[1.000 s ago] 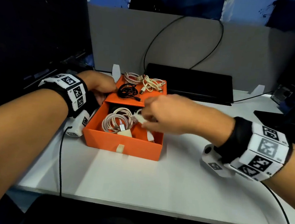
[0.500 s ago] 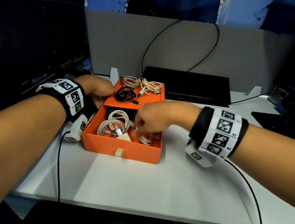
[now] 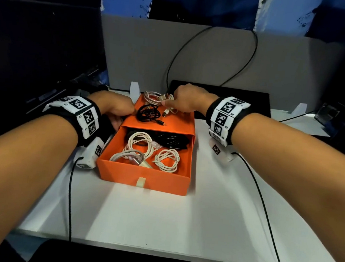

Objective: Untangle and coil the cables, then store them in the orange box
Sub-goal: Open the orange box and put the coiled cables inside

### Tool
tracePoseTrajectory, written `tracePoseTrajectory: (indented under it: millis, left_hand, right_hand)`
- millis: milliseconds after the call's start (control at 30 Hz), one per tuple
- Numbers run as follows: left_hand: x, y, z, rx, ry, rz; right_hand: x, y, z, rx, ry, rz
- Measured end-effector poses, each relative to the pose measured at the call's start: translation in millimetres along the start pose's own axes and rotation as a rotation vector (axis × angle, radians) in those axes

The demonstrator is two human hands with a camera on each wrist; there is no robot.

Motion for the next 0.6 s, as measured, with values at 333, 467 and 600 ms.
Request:
tracePoseTrajectory:
  millis: [333,467,600]
  left_hand:
    - [-1,0,-3,-0.015,-0.006,-0.010]
    - [-1,0,-3,-0.015,-0.002,-0.006]
    - [-3,0,-5,-0.015,-0.002,-0.007]
  right_hand:
    - [2,22,-9,-0.116,0.023,0.063]
    - [-2,52,-35,-0.166,0.094,0.227]
    - [18,76,-93,-0.202,0.237,0.226]
Point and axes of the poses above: each hand's wrist, its own z-axis towards the middle knuckle, its own y-axis out of the back of the hand, x = y × z, the point moved 7 cm from there along z, towards the middle knuckle
